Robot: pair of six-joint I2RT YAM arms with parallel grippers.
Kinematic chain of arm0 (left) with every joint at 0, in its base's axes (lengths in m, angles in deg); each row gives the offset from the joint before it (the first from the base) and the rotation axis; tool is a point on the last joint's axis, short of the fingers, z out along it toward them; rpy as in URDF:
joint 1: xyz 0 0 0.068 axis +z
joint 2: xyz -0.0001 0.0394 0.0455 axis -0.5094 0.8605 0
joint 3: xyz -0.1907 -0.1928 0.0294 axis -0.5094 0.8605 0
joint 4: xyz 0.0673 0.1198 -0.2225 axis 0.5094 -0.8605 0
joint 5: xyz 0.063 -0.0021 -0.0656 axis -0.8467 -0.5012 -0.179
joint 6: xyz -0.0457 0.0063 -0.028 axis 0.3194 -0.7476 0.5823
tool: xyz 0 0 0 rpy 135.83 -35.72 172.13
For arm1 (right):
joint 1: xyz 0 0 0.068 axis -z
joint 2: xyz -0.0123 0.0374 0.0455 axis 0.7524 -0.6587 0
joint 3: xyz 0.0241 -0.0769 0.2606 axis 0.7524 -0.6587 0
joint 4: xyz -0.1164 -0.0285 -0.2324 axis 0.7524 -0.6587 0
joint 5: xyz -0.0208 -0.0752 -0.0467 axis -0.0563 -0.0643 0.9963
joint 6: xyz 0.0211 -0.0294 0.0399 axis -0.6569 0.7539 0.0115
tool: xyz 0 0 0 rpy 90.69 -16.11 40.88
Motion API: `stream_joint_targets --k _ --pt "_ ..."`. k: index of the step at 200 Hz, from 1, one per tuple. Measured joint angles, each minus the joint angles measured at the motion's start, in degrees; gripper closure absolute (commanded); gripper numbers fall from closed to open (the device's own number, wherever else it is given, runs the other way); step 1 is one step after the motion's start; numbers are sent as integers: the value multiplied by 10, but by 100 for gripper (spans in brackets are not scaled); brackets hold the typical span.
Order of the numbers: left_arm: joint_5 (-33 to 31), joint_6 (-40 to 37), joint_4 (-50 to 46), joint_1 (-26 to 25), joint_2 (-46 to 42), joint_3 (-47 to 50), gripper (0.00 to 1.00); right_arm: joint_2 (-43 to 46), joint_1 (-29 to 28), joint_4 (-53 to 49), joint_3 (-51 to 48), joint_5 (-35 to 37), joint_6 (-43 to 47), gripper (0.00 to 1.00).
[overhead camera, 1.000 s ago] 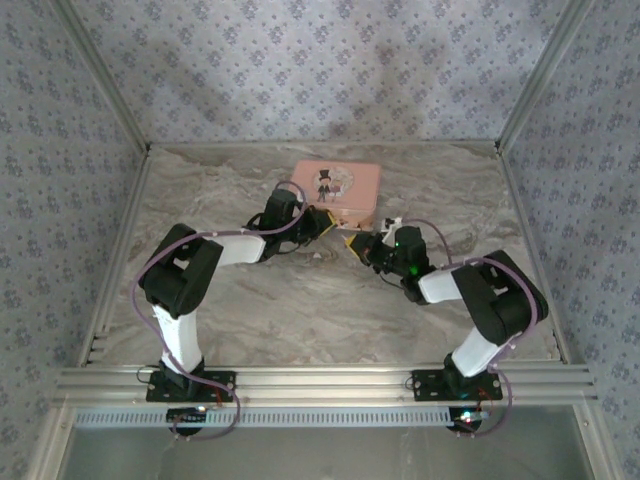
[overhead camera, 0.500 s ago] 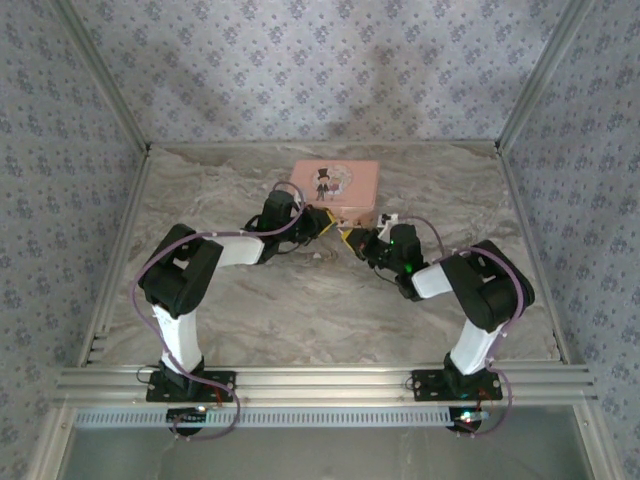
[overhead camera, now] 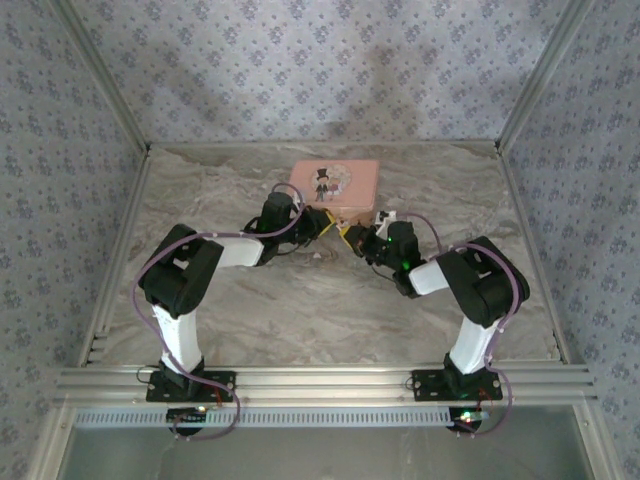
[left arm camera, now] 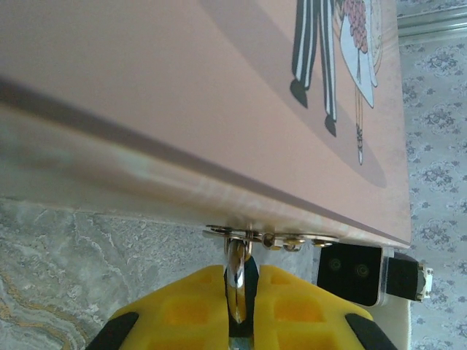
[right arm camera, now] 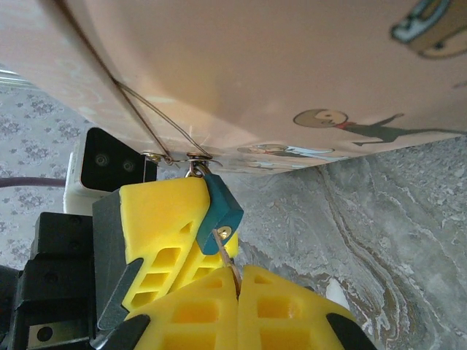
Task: Unlock the padlock with the key
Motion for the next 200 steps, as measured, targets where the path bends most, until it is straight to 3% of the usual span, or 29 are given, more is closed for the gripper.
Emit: stream_joint_targets --k 200 --pt "2 19 37 4 0 12 100 -8 -9 0 9 6 -4 100"
